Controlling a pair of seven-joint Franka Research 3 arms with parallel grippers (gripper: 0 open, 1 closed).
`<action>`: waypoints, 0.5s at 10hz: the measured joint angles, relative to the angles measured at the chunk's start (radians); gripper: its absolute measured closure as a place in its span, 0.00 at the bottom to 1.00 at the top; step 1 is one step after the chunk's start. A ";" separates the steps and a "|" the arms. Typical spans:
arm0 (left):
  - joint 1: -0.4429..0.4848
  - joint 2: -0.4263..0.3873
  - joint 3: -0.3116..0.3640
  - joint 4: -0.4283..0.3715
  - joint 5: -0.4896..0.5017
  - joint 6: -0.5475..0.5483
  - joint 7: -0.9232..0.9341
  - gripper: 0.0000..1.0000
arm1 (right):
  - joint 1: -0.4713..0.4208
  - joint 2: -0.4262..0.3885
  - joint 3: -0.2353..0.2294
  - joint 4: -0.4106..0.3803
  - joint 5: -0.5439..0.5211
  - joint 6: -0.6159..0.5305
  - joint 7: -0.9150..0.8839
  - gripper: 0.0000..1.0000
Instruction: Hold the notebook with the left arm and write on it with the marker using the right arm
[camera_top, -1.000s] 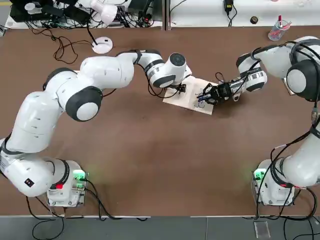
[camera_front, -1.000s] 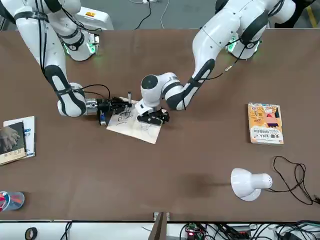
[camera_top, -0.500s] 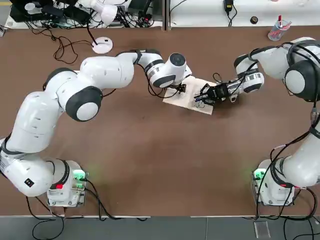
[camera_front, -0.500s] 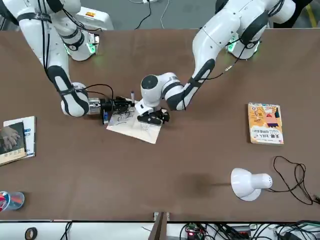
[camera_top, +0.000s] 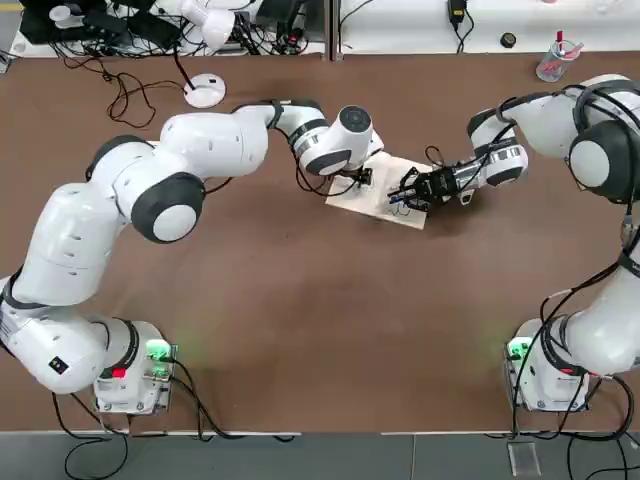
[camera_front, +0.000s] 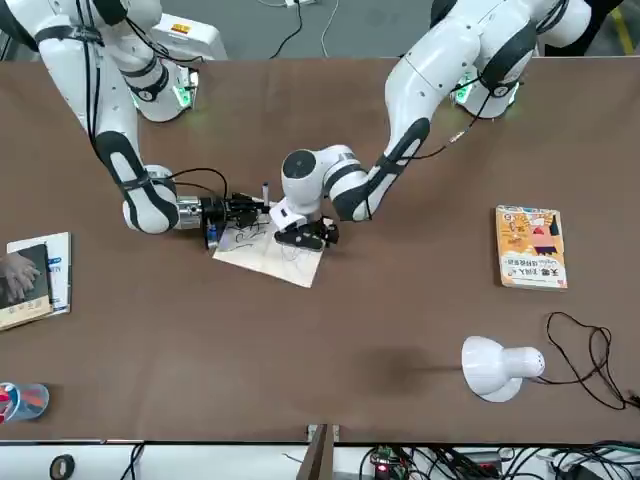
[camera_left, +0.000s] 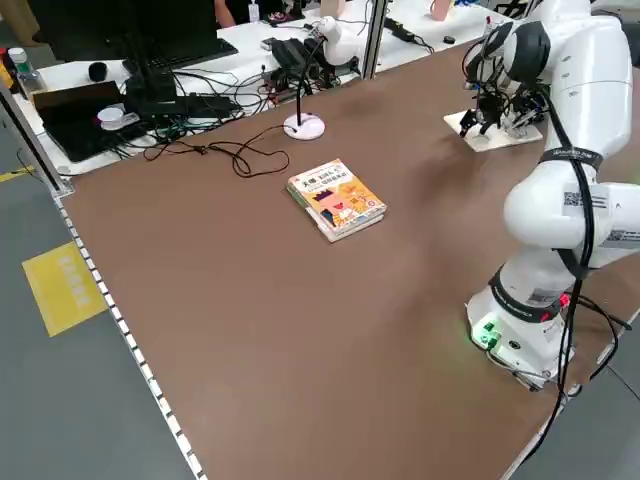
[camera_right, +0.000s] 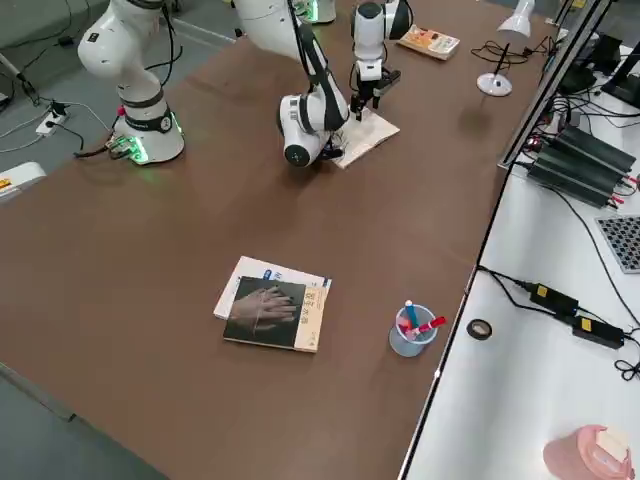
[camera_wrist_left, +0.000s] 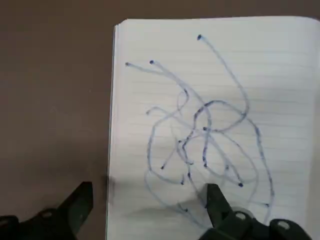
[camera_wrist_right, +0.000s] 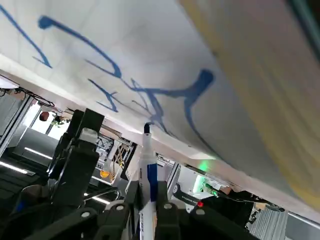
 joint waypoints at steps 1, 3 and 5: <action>0.000 0.000 0.000 0.000 0.000 0.000 0.000 0.00 | -0.001 0.000 -0.001 0.003 0.000 0.000 0.006 0.83; 0.000 0.000 0.000 0.000 0.000 0.000 0.000 0.00 | -0.015 -0.008 -0.004 0.016 -0.014 0.000 0.035 0.83; 0.000 0.000 0.000 0.000 0.000 0.000 0.000 0.00 | -0.045 -0.037 -0.007 0.031 -0.079 -0.016 0.086 0.83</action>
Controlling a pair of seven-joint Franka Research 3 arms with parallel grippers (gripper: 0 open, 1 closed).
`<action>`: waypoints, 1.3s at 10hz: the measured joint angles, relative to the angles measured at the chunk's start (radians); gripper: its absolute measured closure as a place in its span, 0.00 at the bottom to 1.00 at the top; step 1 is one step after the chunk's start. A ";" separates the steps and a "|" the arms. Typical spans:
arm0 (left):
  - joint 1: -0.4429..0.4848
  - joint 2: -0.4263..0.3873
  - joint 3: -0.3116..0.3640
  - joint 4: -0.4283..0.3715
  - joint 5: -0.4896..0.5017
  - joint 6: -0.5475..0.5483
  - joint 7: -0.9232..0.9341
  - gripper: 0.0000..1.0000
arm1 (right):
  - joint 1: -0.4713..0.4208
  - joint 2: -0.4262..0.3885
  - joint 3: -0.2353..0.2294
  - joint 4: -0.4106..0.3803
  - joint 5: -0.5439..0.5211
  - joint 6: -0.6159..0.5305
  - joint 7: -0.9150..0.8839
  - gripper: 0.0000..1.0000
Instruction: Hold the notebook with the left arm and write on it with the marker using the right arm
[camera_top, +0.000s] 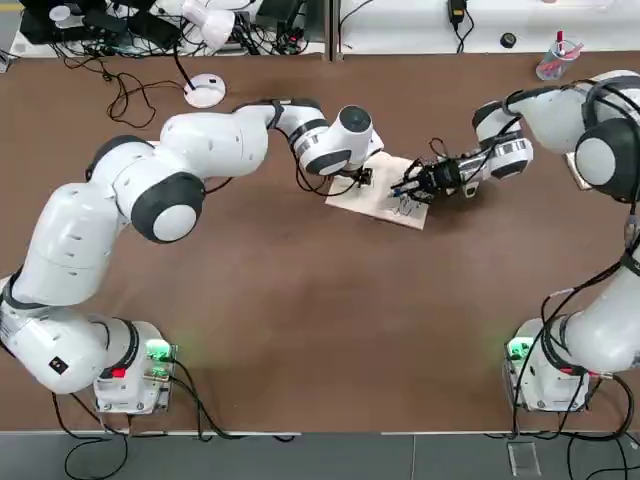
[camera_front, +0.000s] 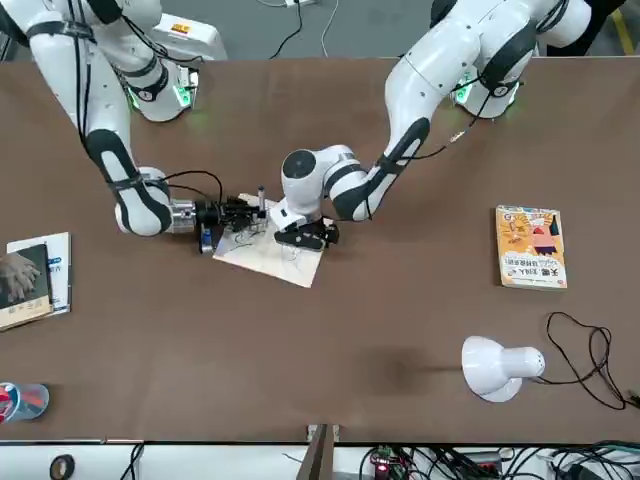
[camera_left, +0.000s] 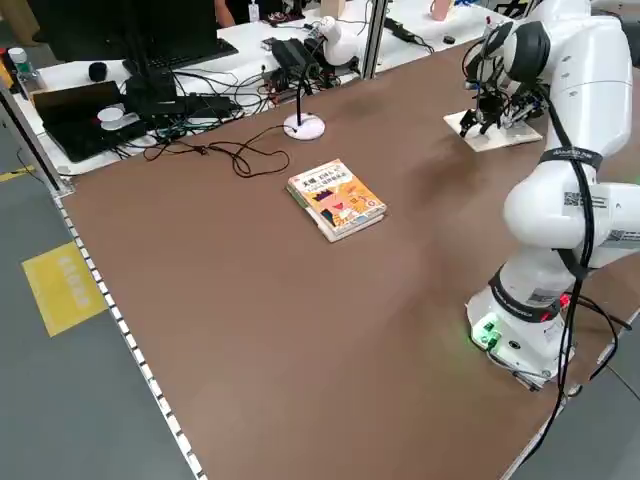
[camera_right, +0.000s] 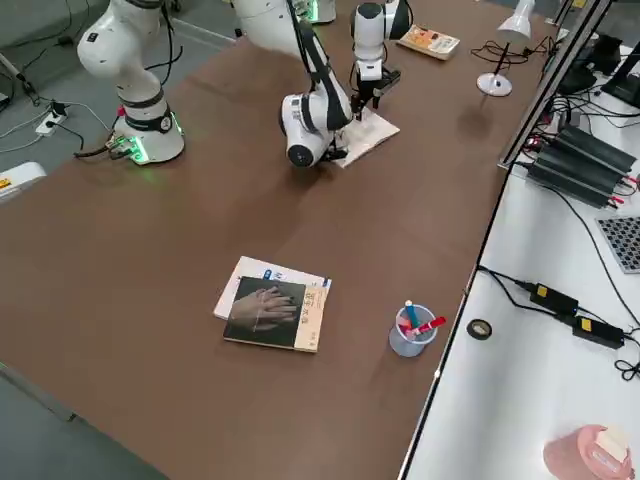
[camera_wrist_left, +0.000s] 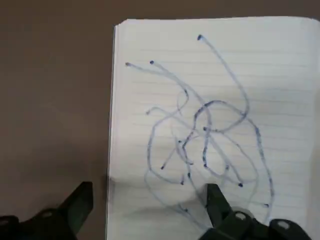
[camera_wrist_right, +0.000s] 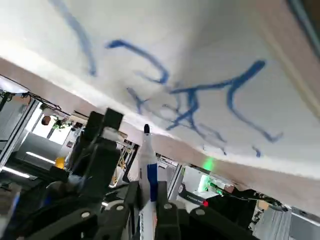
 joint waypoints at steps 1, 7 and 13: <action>0.000 0.000 0.000 0.000 0.000 0.000 0.000 0.00 | -0.017 -0.021 -0.001 0.007 -0.041 -0.017 0.016 0.83; 0.000 0.000 0.001 0.006 0.000 0.000 0.000 0.00 | -0.111 -0.204 -0.003 0.069 -0.487 -0.033 0.041 0.83; 0.036 -0.042 0.004 0.036 0.000 -0.003 0.005 0.00 | -0.190 -0.294 -0.005 0.211 -1.027 -0.030 -0.056 0.83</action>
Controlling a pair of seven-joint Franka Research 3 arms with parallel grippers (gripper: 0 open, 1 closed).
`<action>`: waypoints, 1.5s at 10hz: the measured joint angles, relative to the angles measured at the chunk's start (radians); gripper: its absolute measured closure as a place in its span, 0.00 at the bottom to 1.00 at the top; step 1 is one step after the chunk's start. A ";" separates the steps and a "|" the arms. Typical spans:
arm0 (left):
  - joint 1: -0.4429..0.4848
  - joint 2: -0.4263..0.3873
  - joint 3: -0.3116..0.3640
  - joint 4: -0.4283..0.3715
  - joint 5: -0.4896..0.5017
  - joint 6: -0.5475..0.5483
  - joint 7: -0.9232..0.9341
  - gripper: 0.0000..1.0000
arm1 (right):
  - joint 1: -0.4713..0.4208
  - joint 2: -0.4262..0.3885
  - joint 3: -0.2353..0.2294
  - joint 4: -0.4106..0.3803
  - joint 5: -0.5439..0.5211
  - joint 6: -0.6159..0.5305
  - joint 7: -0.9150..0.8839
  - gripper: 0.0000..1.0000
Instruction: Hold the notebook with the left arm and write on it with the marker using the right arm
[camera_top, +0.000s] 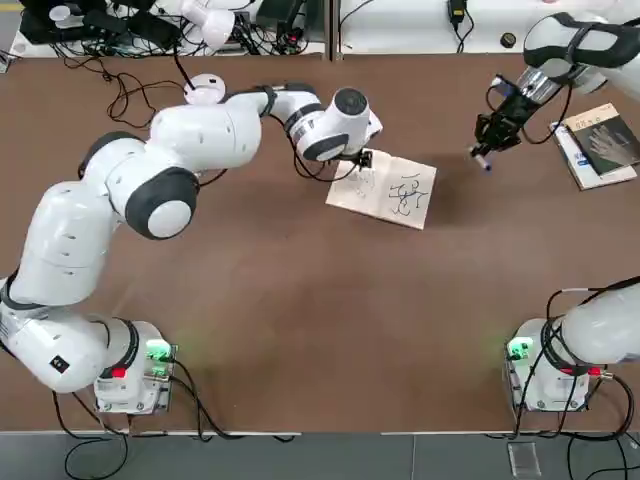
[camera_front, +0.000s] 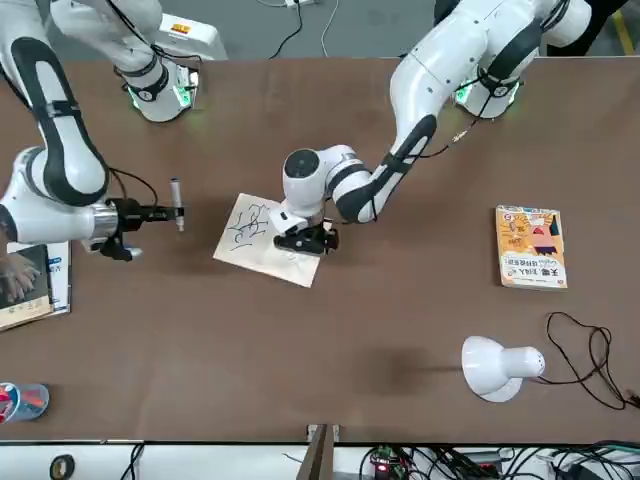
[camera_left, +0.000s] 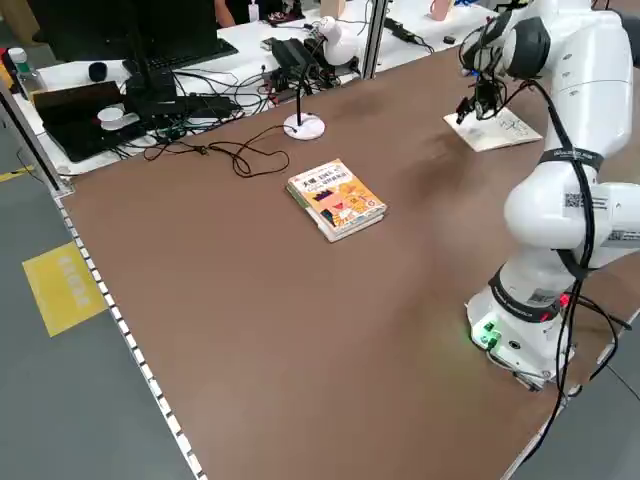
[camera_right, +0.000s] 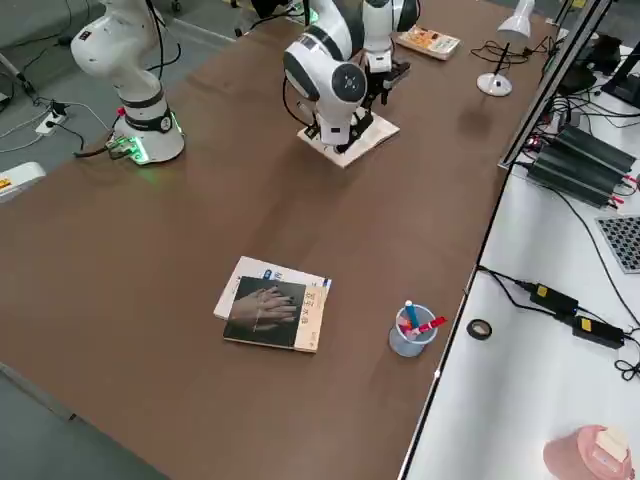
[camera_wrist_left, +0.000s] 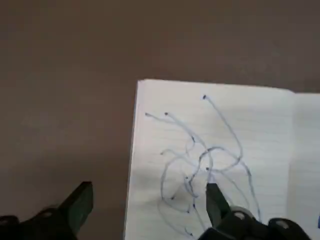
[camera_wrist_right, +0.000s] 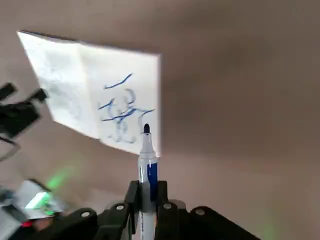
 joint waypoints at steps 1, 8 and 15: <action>0.017 -0.017 -0.001 0.001 0.000 -0.006 0.011 0.00 | -0.017 0.000 0.000 0.028 -0.070 0.002 -0.045 0.83; 0.129 -0.153 -0.006 0.007 -0.142 -0.110 0.199 0.00 | -0.125 0.097 -0.002 0.113 -0.361 0.212 -0.223 0.83; 0.260 -0.299 -0.007 0.016 -0.250 -0.271 0.315 0.00 | -0.156 0.213 -0.002 0.143 -0.459 0.423 -0.265 0.83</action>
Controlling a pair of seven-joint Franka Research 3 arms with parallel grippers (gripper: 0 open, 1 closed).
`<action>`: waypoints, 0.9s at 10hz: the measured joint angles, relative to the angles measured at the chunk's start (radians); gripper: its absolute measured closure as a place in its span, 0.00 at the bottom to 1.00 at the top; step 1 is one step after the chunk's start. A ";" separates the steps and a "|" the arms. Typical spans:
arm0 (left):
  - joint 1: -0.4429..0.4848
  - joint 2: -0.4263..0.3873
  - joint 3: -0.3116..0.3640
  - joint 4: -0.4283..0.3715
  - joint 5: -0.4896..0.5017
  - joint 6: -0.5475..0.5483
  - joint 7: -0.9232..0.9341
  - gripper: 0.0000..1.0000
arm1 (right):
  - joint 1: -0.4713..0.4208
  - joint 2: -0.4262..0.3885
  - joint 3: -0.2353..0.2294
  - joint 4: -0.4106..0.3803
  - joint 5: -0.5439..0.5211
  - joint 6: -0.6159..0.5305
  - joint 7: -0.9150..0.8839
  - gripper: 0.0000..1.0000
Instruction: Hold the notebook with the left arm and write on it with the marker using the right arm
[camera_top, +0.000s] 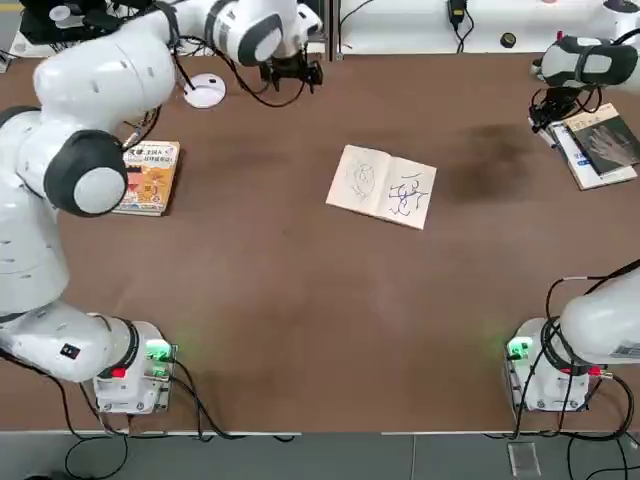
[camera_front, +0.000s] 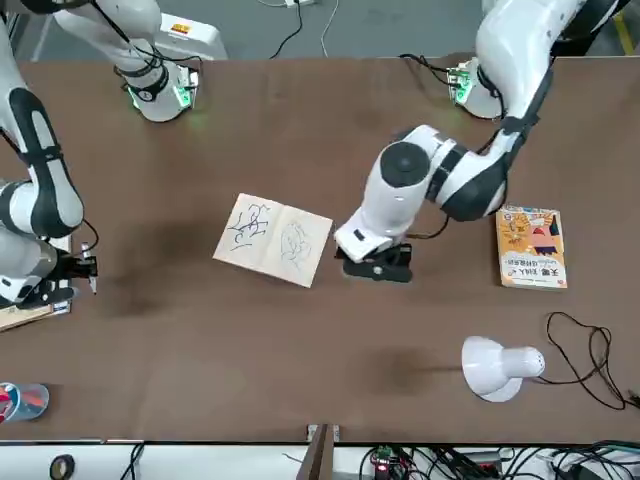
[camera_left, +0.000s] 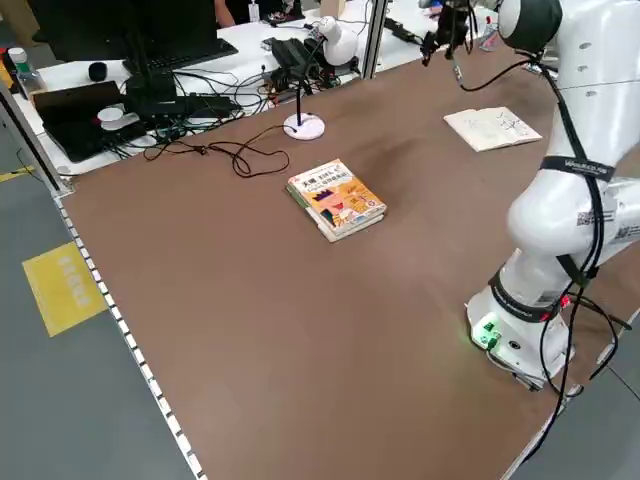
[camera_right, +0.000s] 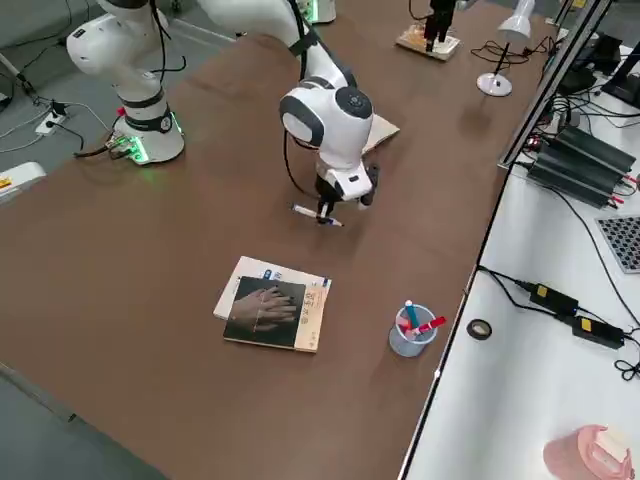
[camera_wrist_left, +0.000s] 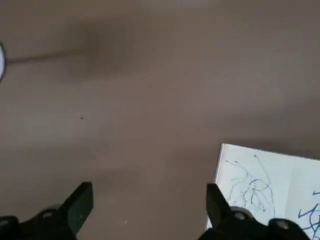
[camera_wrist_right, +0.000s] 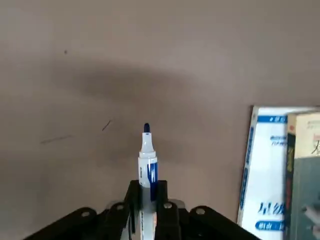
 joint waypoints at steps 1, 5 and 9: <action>0.018 -0.019 0.000 0.000 -0.004 -0.025 0.005 0.00 | -0.002 0.013 0.000 0.000 -0.001 0.030 0.000 0.83; 0.099 -0.105 0.000 0.003 -0.037 -0.133 0.066 0.00 | -0.002 0.063 0.001 0.000 -0.002 0.119 0.000 0.83; 0.192 -0.203 0.001 0.003 -0.049 -0.256 0.164 0.00 | -0.002 0.094 0.004 0.000 -0.002 0.161 0.000 0.83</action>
